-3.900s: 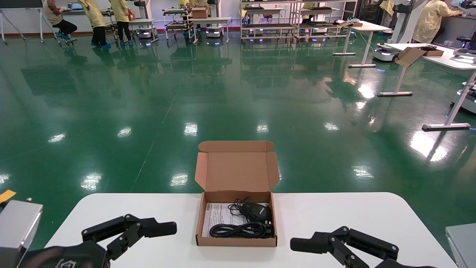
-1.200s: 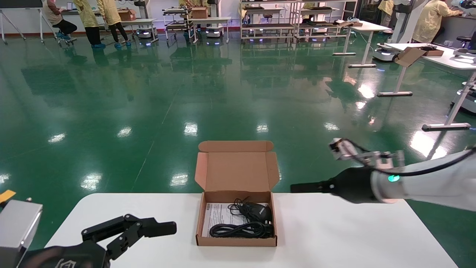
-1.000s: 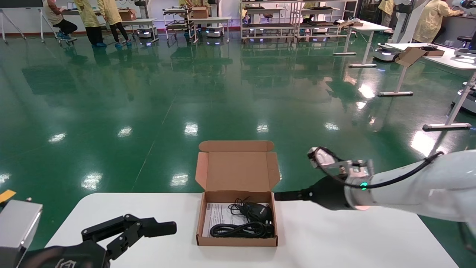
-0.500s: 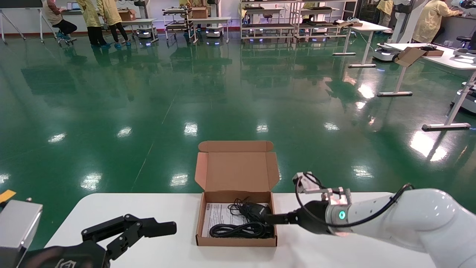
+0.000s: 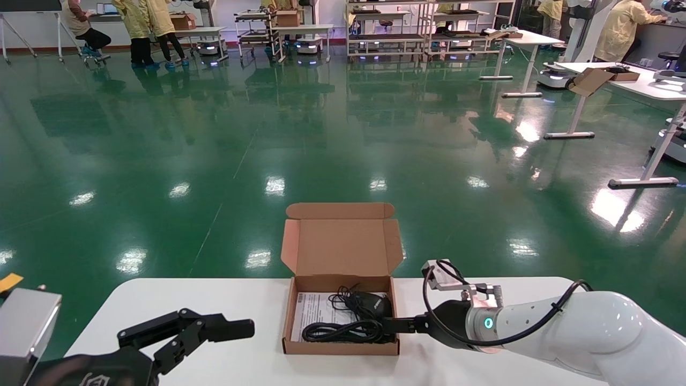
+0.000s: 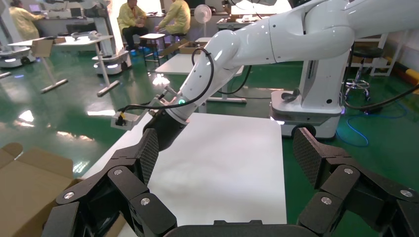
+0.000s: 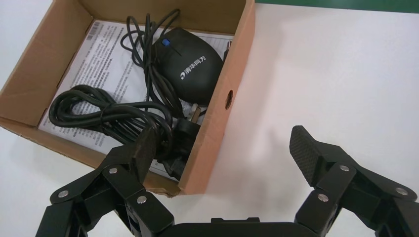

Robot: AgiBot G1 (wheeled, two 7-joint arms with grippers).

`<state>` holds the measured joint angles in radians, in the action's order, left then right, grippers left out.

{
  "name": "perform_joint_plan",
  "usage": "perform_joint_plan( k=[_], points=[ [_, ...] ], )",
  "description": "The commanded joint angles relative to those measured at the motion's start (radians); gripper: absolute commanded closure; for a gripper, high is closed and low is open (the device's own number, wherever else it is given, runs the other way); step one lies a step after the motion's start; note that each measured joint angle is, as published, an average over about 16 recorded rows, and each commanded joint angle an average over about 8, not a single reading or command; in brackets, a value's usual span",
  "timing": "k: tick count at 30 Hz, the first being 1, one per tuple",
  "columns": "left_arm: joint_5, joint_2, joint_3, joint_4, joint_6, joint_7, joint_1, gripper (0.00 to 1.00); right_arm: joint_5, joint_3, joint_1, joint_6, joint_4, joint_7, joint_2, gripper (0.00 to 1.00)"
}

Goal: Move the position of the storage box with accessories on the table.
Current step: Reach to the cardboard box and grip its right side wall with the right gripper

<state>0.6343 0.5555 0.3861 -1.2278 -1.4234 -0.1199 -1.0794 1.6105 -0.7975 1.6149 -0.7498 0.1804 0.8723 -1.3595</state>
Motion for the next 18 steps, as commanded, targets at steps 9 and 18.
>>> perform_joint_plan(
  k=[9, 18],
  points=[
    [0.000, 0.000, 0.000, 0.000, 0.000, 0.000, 0.000, 0.00, -0.026, -0.025, -0.019, 0.028, 0.010, 0.015, 0.001, 1.00],
    [0.000, 0.000, 0.000, 0.000, 0.000, 0.000, 0.000, 0.00, -0.044, -0.048, -0.021, 0.037, 0.010, 0.024, 0.002, 1.00]
  ],
)
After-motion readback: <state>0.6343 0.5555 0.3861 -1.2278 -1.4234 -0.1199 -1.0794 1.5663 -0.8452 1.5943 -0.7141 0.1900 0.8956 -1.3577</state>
